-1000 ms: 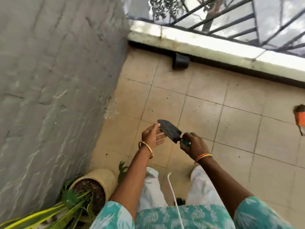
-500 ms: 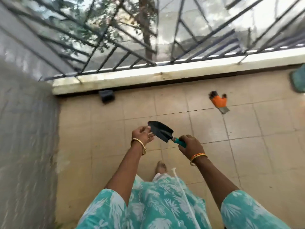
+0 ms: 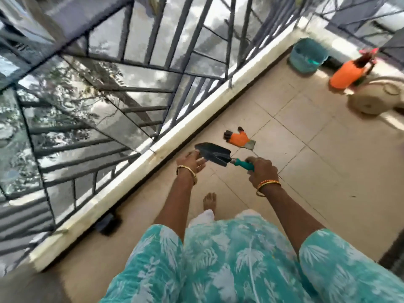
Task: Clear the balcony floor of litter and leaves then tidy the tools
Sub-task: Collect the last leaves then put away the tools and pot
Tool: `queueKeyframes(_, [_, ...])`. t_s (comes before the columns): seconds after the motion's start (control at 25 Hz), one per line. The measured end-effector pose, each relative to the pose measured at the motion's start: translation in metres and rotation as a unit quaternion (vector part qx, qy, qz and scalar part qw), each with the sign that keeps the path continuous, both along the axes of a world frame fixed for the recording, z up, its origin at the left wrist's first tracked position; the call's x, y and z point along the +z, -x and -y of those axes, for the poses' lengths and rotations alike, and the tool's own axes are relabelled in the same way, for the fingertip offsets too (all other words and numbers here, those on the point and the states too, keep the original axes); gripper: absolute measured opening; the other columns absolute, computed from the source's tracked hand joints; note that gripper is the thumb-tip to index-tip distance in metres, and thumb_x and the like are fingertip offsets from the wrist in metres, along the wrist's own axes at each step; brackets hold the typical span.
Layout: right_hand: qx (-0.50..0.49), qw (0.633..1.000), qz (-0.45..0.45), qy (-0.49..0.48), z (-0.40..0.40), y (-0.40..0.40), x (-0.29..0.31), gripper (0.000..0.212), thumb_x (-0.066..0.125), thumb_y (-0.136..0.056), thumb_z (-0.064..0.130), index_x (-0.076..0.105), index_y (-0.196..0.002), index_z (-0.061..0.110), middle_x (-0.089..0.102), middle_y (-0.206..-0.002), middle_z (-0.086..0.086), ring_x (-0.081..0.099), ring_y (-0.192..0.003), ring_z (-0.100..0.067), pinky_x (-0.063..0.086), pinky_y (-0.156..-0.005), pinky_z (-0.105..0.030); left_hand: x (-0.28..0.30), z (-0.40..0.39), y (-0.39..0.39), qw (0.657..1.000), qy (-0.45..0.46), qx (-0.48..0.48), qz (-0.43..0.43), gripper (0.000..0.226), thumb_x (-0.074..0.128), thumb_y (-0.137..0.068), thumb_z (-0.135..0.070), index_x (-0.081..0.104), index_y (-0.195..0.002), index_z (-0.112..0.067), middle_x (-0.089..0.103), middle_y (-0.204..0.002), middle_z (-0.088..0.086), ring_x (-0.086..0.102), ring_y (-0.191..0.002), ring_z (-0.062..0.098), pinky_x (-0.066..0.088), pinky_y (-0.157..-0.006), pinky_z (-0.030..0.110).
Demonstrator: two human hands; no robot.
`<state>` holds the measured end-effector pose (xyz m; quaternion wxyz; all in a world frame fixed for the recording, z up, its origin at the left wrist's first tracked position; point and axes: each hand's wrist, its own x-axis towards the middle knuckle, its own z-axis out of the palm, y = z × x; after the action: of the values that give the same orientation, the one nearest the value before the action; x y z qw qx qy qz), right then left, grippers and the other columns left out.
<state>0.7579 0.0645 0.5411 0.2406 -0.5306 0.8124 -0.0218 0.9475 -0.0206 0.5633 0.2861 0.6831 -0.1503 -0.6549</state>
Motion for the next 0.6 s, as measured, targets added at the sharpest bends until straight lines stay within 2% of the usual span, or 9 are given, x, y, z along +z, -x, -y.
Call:
queueKeyframes(0.12, [-0.051, 0.999, 0.011, -0.008, 0.030, 0.041, 0.002, 0.043, 0.064, -0.085, 0.013, 0.056, -0.126, 0.021, 0.062, -0.117, -0.009, 0.056, -0.109, -0.032, 0.048, -0.089, -0.040, 0.011, 0.047, 0.056, 0.999, -0.005, -0.040, -0.001, 0.028, 0.052, -0.096, -0.010, 0.052, -0.123, -0.003, 0.064, -0.092, 0.014, 0.061, -0.065, 0.018, 0.051, -0.063, 0.027])
queueKeyframes(0.2, [-0.085, 0.996, 0.018, -0.024, 0.047, 0.079, -0.005, 0.044, 0.063, -0.085, 0.013, 0.054, -0.128, 0.020, 0.059, -0.117, -0.009, 0.055, -0.108, -0.031, 0.050, -0.088, -0.040, 0.010, 0.076, 0.102, 0.997, -0.010, -0.073, 0.013, 0.030, 0.052, -0.095, -0.008, 0.051, -0.124, -0.001, 0.063, -0.092, 0.015, 0.061, -0.064, 0.018, 0.052, -0.063, 0.027])
queueKeyframes(0.24, [-0.099, 0.994, 0.023, -0.029, 0.054, 0.100, -0.010, 0.044, 0.064, -0.084, 0.014, 0.054, -0.127, 0.021, 0.056, -0.118, -0.009, 0.055, -0.107, -0.031, 0.050, -0.087, -0.041, 0.008, 0.088, 0.126, 0.996, -0.013, -0.088, 0.020, 0.027, 0.052, -0.096, -0.008, 0.052, -0.121, -0.002, 0.064, -0.089, 0.014, 0.061, -0.062, 0.017, 0.052, -0.060, 0.026])
queueKeyframes(0.32, [-0.121, 0.992, 0.025, -0.028, 0.068, 0.145, -0.018, 0.044, 0.064, -0.083, 0.015, 0.054, -0.125, 0.022, 0.048, -0.120, -0.007, 0.054, -0.105, -0.031, 0.051, -0.085, -0.044, 0.004, 0.111, 0.178, 0.993, -0.004, -0.113, 0.021, 0.009, 0.049, -0.096, -0.007, 0.055, -0.103, -0.007, 0.061, -0.077, 0.009, 0.062, -0.051, 0.013, 0.050, -0.049, 0.021])
queueKeyframes(0.44, [-0.138, 0.990, 0.024, -0.028, 0.087, 0.235, -0.019, 0.044, 0.062, -0.084, 0.011, 0.052, -0.125, 0.020, 0.042, -0.126, -0.009, 0.049, -0.108, -0.031, 0.048, -0.086, -0.042, 0.004, 0.139, 0.272, 0.987, -0.007, -0.162, 0.020, 0.019, 0.046, -0.097, -0.009, 0.053, -0.080, -0.015, 0.058, -0.074, 0.005, 0.060, -0.040, 0.004, 0.044, -0.041, 0.016])
queueKeyframes(0.6, [-0.135, 0.990, 0.006, -0.048, 0.117, 0.365, -0.003, 0.045, 0.061, -0.084, 0.008, 0.051, -0.127, 0.018, 0.044, -0.126, -0.010, 0.048, -0.110, -0.030, 0.045, -0.086, -0.039, 0.013, 0.171, 0.394, 0.974, -0.037, -0.224, 0.022, 0.021, 0.042, -0.100, -0.011, 0.056, -0.084, -0.015, 0.061, -0.087, 0.006, 0.059, -0.066, 0.012, 0.044, -0.059, 0.025])
